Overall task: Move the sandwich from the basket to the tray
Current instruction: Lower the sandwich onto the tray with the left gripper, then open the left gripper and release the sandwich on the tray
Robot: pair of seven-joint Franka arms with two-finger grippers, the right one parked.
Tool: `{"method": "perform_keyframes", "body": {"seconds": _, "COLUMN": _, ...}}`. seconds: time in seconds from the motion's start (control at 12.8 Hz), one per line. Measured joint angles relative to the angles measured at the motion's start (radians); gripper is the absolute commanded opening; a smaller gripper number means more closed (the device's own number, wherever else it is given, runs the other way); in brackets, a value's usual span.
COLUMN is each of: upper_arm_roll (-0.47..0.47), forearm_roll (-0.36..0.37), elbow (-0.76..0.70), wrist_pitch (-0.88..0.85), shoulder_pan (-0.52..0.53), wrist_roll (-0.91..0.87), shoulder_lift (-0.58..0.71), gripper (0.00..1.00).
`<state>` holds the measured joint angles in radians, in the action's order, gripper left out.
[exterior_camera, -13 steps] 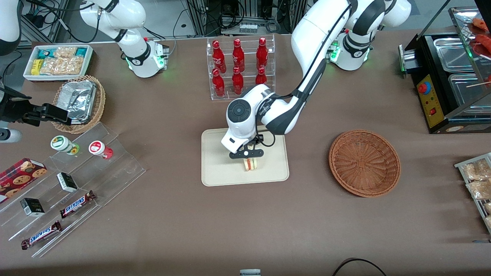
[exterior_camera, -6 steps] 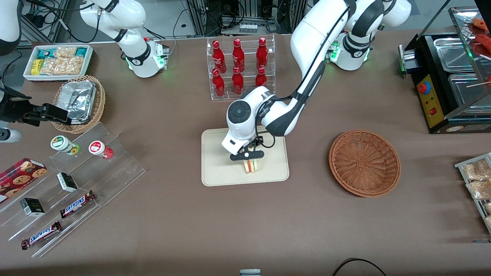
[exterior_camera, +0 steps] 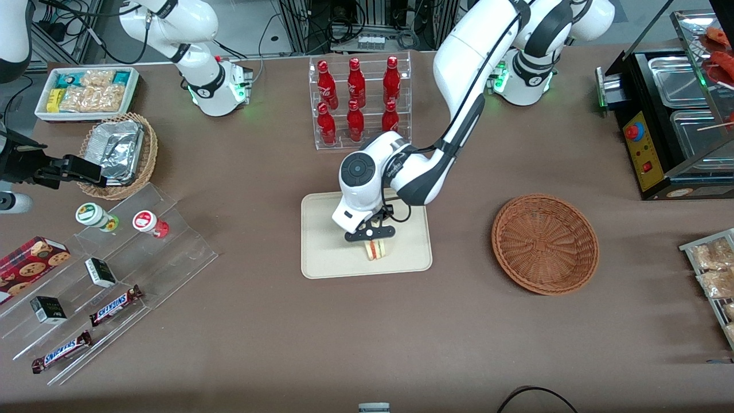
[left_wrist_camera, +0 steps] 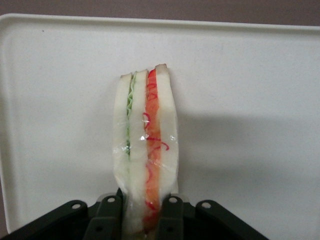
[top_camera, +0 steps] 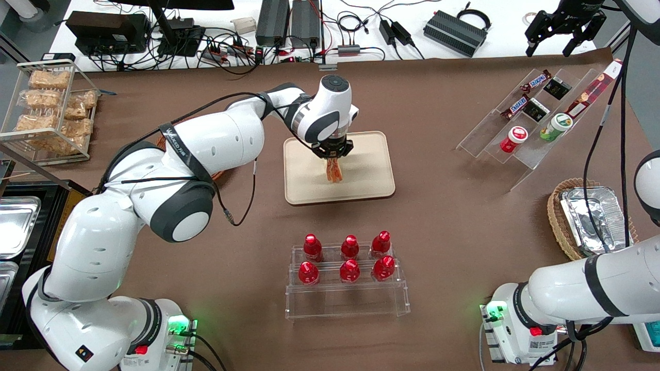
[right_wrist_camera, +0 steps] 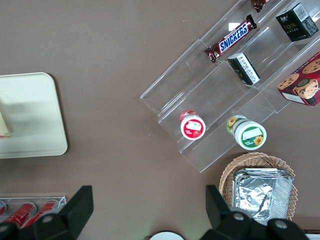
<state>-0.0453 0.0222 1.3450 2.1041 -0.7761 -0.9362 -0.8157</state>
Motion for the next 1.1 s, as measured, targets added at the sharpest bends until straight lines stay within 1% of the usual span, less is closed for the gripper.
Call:
{"method": "perform_keyframes", "body": {"seconds": 0.39, "upper_arm_roll": 0.0, "forearm_roll": 0.0, "elbow": -0.016, "wrist_pitch": 0.007, "shoulder_pan": 0.0, "wrist_roll": -0.004, "shoulder_lift": -0.005, "gripper": 1.0}}
{"method": "perform_keyframes", "body": {"seconds": 0.55, "upper_arm_roll": 0.001, "forearm_roll": 0.0, "elbow": -0.036, "wrist_pitch": -0.007, "shoulder_pan": 0.0, "wrist_roll": -0.006, "shoulder_lift": 0.015, "gripper": 1.0}}
{"method": "perform_keyframes", "body": {"seconds": 0.78, "upper_arm_roll": 0.006, "forearm_roll": 0.0, "elbow": -0.079, "wrist_pitch": -0.122, "shoulder_pan": 0.002, "wrist_roll": -0.006, "shoulder_lift": 0.073, "gripper": 1.0}}
{"method": "perform_keyframes", "body": {"seconds": 1.1, "upper_arm_roll": 0.014, "forearm_roll": -0.001, "elbow": -0.116, "wrist_pitch": -0.264, "shoulder_pan": 0.026, "wrist_roll": 0.037, "shoulder_lift": 0.192, "gripper": 1.0}}
